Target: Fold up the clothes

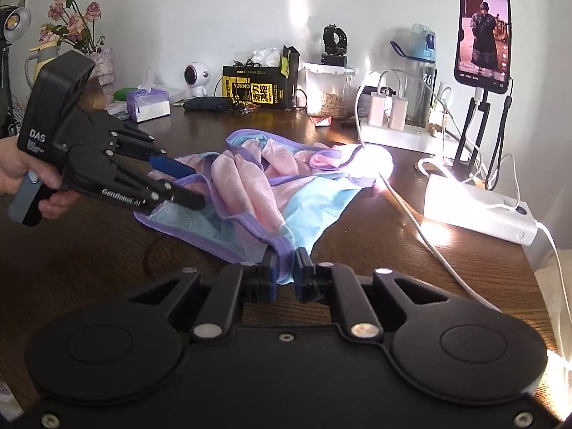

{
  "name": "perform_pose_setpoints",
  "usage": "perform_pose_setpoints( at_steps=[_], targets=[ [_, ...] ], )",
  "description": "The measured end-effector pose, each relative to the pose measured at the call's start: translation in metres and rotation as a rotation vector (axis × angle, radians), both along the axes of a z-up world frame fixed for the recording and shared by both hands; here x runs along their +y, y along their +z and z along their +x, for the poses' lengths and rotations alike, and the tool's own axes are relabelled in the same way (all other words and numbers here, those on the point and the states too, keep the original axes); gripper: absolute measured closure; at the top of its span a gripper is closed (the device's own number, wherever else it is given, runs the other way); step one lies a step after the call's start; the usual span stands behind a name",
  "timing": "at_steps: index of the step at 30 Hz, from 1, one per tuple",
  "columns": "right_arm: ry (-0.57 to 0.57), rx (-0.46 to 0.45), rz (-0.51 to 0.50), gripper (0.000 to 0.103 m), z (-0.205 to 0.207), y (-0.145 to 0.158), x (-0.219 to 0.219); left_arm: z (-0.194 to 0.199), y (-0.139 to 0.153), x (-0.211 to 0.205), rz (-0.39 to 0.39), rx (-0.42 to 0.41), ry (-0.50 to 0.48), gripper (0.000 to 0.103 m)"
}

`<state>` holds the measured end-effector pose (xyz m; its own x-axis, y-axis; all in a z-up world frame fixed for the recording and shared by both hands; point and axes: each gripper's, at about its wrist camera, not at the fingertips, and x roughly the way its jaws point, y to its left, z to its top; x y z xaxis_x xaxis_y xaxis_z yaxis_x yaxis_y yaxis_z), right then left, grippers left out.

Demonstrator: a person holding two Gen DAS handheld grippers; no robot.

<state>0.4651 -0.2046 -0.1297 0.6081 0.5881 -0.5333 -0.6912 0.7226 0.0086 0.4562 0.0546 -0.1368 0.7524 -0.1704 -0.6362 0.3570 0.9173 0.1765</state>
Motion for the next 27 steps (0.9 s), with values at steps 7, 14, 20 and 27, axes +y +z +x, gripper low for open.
perform_pose_setpoints(
  at_steps=[7,14,20,27],
  targets=[
    [-0.021,0.009,0.009,0.090,-0.003,-0.001,-0.001,-0.049,0.025,-0.009,0.067,-0.250,0.107,0.100],
    [0.033,-0.035,-0.013,0.050,-0.037,0.010,-0.002,-0.171,0.057,-0.028,0.038,-0.483,0.228,0.100],
    [0.195,-0.226,-0.038,0.022,-0.124,0.024,0.024,-0.231,0.047,-0.055,0.034,-0.474,0.272,0.100],
    [0.239,-0.367,-0.161,0.023,-0.166,0.012,0.054,-0.276,0.042,-0.058,0.067,-0.486,0.286,0.100]
  ],
)
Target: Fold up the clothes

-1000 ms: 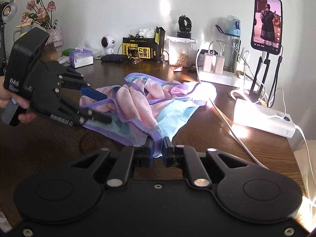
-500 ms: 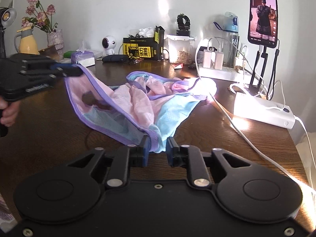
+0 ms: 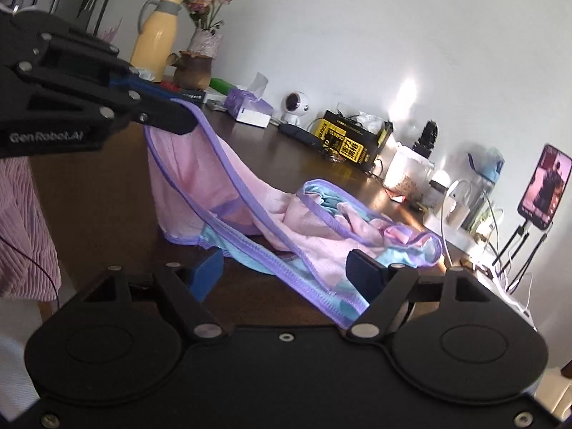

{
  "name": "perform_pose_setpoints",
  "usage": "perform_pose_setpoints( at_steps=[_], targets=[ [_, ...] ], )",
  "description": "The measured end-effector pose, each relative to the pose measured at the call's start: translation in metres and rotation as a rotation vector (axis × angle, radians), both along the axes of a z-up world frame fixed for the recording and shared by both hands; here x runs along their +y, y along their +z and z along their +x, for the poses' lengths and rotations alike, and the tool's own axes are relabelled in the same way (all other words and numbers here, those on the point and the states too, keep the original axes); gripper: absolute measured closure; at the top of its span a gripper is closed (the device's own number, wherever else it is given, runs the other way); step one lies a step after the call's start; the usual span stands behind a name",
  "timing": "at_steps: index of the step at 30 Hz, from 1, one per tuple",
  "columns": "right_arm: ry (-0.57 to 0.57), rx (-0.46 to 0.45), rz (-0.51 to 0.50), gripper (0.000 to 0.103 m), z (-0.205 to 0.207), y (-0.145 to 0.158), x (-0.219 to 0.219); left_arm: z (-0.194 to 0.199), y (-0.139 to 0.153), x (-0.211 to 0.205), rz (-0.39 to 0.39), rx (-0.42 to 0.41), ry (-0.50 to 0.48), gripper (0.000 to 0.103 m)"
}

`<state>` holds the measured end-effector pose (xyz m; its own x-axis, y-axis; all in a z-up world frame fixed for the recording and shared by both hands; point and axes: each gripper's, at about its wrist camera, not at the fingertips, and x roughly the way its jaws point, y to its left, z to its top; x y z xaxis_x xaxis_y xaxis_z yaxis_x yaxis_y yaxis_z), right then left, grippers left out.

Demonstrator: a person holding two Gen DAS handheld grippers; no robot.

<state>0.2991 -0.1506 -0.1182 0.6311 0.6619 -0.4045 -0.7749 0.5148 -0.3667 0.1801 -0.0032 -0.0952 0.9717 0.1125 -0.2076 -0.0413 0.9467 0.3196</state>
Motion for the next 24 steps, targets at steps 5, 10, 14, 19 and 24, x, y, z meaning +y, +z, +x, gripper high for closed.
perform_pose_setpoints(
  at_steps=[5,10,14,19,24],
  targets=[
    [0.016,-0.023,0.006,0.032,-0.009,0.006,0.009,-0.009,-0.003,0.004,-0.054,-0.007,-0.020,0.100],
    [-0.023,-0.065,-0.073,0.096,0.004,-0.009,0.039,0.001,0.006,0.022,-0.101,-0.069,-0.022,0.100],
    [-0.071,-0.156,-0.040,0.099,0.034,0.016,0.054,0.033,0.039,0.044,-0.089,-0.132,-0.029,0.100],
    [-0.105,-0.347,0.044,0.099,0.106,0.133,0.093,0.112,0.166,0.078,-0.059,-0.228,-0.035,0.100],
    [-0.162,-0.431,0.153,0.099,0.170,0.274,0.109,0.164,0.292,0.085,0.024,-0.313,-0.021,0.100]
  ],
)
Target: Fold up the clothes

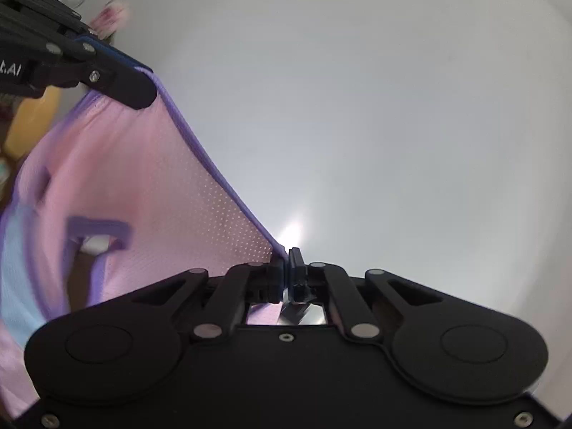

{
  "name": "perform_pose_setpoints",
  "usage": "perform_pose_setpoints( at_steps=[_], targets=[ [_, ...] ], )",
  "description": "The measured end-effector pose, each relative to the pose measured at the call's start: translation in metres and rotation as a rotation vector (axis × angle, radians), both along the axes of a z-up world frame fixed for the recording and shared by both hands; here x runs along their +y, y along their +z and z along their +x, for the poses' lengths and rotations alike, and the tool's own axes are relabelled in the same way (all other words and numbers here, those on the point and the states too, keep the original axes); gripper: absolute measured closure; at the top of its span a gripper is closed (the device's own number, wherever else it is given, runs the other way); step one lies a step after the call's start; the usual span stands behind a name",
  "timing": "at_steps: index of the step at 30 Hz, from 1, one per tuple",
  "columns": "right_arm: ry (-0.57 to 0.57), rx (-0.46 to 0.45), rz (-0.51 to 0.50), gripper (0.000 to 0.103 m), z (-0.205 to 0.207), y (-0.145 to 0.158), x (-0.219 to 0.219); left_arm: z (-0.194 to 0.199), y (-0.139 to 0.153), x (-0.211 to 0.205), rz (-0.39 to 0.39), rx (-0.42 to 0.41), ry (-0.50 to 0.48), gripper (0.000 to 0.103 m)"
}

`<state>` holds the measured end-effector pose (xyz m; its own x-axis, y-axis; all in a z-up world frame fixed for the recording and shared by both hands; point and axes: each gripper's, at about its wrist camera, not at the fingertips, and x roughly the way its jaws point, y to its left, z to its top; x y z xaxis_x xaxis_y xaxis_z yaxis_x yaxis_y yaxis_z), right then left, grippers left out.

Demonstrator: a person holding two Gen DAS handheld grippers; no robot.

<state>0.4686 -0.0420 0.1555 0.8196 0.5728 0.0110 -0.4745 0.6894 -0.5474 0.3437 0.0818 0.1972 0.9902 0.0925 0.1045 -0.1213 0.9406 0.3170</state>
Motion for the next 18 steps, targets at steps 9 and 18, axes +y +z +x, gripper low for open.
perform_pose_setpoints(
  at_steps=[9,18],
  targets=[
    [0.067,0.018,0.237,0.099,0.053,0.100,0.003,0.022,0.096,-0.040,0.149,-0.160,0.065,0.099],
    [-0.061,0.651,-0.123,0.040,0.091,-0.125,-0.077,0.003,-0.146,-0.090,-0.114,0.500,-0.331,0.007]
  ],
)
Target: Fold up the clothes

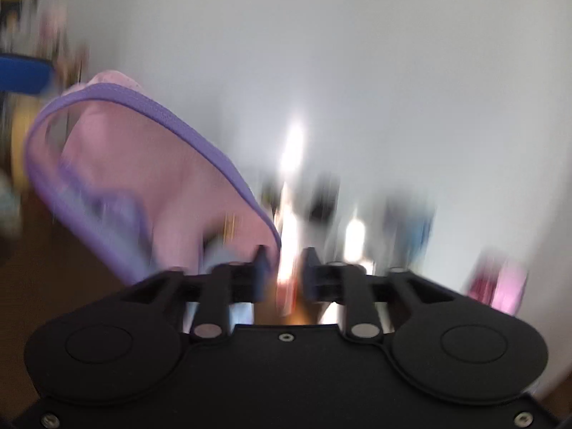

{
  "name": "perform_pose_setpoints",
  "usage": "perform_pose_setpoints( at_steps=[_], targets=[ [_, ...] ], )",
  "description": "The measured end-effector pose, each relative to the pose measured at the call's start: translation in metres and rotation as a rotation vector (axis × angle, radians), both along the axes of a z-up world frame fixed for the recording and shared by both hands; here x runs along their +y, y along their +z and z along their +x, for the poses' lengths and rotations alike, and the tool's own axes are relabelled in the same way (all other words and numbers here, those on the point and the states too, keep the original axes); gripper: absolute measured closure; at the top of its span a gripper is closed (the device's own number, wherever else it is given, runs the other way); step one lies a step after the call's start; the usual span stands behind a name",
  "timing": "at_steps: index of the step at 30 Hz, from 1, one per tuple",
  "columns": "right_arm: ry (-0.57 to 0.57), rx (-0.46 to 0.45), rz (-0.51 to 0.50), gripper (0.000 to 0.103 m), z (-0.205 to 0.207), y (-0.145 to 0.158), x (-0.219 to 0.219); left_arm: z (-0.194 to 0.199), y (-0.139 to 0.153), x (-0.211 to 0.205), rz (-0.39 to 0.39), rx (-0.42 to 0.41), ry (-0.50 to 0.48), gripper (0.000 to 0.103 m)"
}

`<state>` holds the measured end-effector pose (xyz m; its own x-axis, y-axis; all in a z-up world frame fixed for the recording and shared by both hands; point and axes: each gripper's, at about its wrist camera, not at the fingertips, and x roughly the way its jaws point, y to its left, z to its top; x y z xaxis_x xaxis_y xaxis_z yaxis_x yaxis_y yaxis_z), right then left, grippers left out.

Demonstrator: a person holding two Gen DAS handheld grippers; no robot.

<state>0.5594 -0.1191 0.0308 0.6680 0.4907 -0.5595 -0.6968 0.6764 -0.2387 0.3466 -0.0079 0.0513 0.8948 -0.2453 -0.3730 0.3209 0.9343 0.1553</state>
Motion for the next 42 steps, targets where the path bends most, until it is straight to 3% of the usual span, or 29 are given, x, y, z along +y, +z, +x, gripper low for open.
perform_pose_setpoints(
  at_steps=[2,4,6,9,12,16,21,24,25,26,28,31,33,38,40,42],
  targets=[
    [-0.021,0.098,-0.142,0.039,-0.015,-0.074,-0.033,-0.036,-0.067,0.010,-0.064,0.115,-0.039,0.007],
    [-0.053,0.160,-0.198,0.037,-0.042,-0.123,-0.073,-0.058,-0.097,0.033,-0.083,0.150,0.022,0.006],
    [-0.065,0.181,-0.166,0.026,-0.072,-0.134,-0.103,-0.069,-0.115,0.058,-0.070,0.164,0.120,0.005],
    [-0.078,0.144,-0.107,0.025,-0.112,-0.125,-0.112,-0.065,-0.124,0.088,-0.001,0.155,0.228,0.003],
    [0.065,0.061,-0.052,0.025,-0.140,-0.106,-0.073,-0.055,-0.121,0.100,0.029,0.158,0.298,0.003],
    [0.218,0.007,-0.040,0.026,-0.146,-0.111,0.021,-0.060,-0.129,0.107,0.044,0.132,0.343,0.003],
    [0.228,0.142,-0.005,0.027,-0.110,-0.131,0.113,-0.065,-0.135,0.117,0.044,0.112,0.384,0.002],
    [0.204,0.172,0.001,0.027,-0.098,-0.147,0.136,-0.069,-0.136,0.130,0.041,0.105,0.408,0.000],
    [0.186,0.184,0.004,0.043,-0.090,-0.151,0.141,-0.071,-0.137,0.135,0.041,0.102,0.418,0.000],
    [0.177,0.180,0.017,0.072,-0.086,-0.154,0.141,-0.071,-0.139,0.138,0.047,0.097,0.441,0.000],
    [0.144,0.171,0.018,0.093,-0.083,-0.156,0.134,-0.069,-0.142,0.145,0.055,0.086,0.493,0.000],
    [0.103,0.134,0.050,0.093,-0.085,-0.142,0.099,-0.058,-0.139,0.139,0.073,0.029,0.511,0.000],
    [0.094,0.091,0.078,0.093,-0.097,-0.128,0.069,-0.046,-0.139,0.121,0.138,-0.019,0.451,0.000],
    [0.050,0.056,0.127,0.093,-0.121,-0.107,0.001,0.003,-0.164,0.053,0.421,-0.060,0.276,0.000],
    [0.029,0.058,0.134,0.093,-0.127,-0.106,-0.016,0.015,-0.176,0.031,0.499,-0.068,0.211,0.000],
    [0.027,0.053,0.133,0.093,-0.133,-0.106,-0.027,0.022,-0.181,0.017,0.527,-0.087,0.192,0.000]
  ],
)
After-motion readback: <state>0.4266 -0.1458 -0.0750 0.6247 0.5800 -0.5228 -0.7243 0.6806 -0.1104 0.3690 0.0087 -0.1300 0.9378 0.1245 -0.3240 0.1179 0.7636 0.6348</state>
